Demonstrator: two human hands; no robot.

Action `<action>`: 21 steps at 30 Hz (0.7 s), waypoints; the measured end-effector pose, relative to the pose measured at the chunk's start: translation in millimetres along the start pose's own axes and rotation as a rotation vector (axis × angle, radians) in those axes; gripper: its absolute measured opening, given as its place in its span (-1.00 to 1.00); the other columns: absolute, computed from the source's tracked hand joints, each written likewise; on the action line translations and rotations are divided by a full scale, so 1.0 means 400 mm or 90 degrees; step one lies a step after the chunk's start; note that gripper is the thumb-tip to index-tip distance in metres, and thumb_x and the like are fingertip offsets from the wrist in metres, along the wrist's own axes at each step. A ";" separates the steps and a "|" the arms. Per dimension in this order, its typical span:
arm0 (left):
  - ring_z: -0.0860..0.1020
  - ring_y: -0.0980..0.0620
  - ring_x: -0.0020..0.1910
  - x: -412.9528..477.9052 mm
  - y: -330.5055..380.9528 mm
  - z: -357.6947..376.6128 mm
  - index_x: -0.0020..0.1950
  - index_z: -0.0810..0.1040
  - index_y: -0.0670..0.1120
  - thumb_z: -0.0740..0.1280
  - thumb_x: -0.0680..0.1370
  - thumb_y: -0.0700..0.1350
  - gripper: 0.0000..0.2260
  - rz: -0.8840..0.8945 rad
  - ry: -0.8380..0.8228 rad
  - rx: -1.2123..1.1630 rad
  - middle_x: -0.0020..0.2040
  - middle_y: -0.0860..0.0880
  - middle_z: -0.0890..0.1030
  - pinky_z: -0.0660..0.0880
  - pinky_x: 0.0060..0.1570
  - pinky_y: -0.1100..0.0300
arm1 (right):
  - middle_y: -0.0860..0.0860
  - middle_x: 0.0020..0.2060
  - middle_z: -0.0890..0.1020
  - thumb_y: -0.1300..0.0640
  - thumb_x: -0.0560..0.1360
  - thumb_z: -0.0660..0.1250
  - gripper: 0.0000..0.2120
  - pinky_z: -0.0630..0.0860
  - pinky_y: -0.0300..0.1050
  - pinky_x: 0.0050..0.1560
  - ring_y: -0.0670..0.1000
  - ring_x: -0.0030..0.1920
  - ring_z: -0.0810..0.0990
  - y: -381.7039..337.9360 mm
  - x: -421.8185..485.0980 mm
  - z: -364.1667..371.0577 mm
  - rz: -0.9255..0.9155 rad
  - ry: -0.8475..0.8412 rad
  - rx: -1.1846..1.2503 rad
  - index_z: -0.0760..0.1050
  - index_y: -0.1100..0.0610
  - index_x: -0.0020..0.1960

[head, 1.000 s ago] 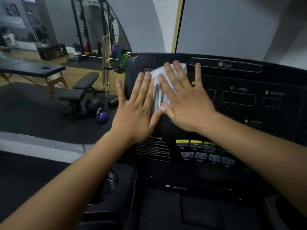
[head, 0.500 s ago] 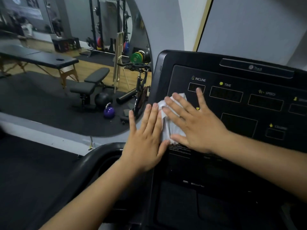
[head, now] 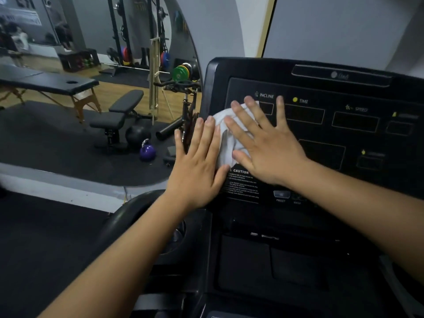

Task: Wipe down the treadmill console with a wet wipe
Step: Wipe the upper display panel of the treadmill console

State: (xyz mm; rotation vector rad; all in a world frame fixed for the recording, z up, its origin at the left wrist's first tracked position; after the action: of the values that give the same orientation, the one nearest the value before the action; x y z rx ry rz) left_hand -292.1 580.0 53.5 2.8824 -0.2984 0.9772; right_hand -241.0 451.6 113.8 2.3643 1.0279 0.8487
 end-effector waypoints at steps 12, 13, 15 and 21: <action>-0.06 -0.20 0.61 -0.182 0.133 0.018 0.59 0.15 -0.20 0.10 0.60 0.11 -0.37 0.040 -0.069 0.045 0.62 -0.21 0.02 -0.11 0.45 -0.43 | 0.07 0.60 -0.04 -0.37 0.52 -0.02 -0.24 -0.11 0.54 0.40 0.16 0.58 -0.08 -0.089 -0.227 0.078 -0.030 -0.045 0.056 -0.03 -0.02 0.60; -0.04 -0.20 0.61 -0.189 0.155 0.018 0.58 0.17 -0.21 0.12 0.60 0.11 -0.37 0.056 -0.062 0.039 0.62 -0.21 0.05 -0.10 0.46 -0.42 | 0.07 0.60 -0.03 -0.36 0.51 -0.01 -0.24 -0.11 0.54 0.40 0.15 0.58 -0.06 -0.086 -0.239 0.081 -0.019 -0.047 0.063 -0.01 -0.02 0.60; -0.03 -0.17 0.61 -0.197 0.202 0.032 0.59 0.15 -0.18 0.11 0.62 0.16 -0.36 0.087 -0.082 0.008 0.62 -0.20 0.06 -0.06 0.48 -0.39 | 0.06 0.60 0.00 -0.33 0.49 0.02 -0.25 -0.11 0.55 0.39 0.14 0.58 -0.04 -0.072 -0.261 0.083 -0.002 -0.054 0.066 0.01 -0.03 0.60; -0.11 -0.26 0.60 -0.166 0.314 0.095 0.61 0.08 -0.16 0.00 0.64 0.23 -0.33 0.157 -0.129 -0.023 0.61 -0.28 -0.03 0.01 0.51 -0.27 | 0.03 0.60 -0.04 -0.36 0.54 -0.05 -0.28 -0.14 0.52 0.41 0.13 0.59 -0.08 0.009 -0.364 0.101 0.068 -0.091 0.069 -0.03 -0.06 0.60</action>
State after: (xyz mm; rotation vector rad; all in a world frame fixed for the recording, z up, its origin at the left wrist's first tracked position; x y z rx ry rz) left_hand -347.5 462.1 -15.1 2.9647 -0.6924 0.6981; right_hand -290.4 333.2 33.7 2.5488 0.9188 0.6650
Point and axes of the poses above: each hand's wrist, its own x-axis towards the middle knuckle, its own z-axis out of the palm, y = z × x, the point moved 6 cm from there along x, towards the middle knuckle
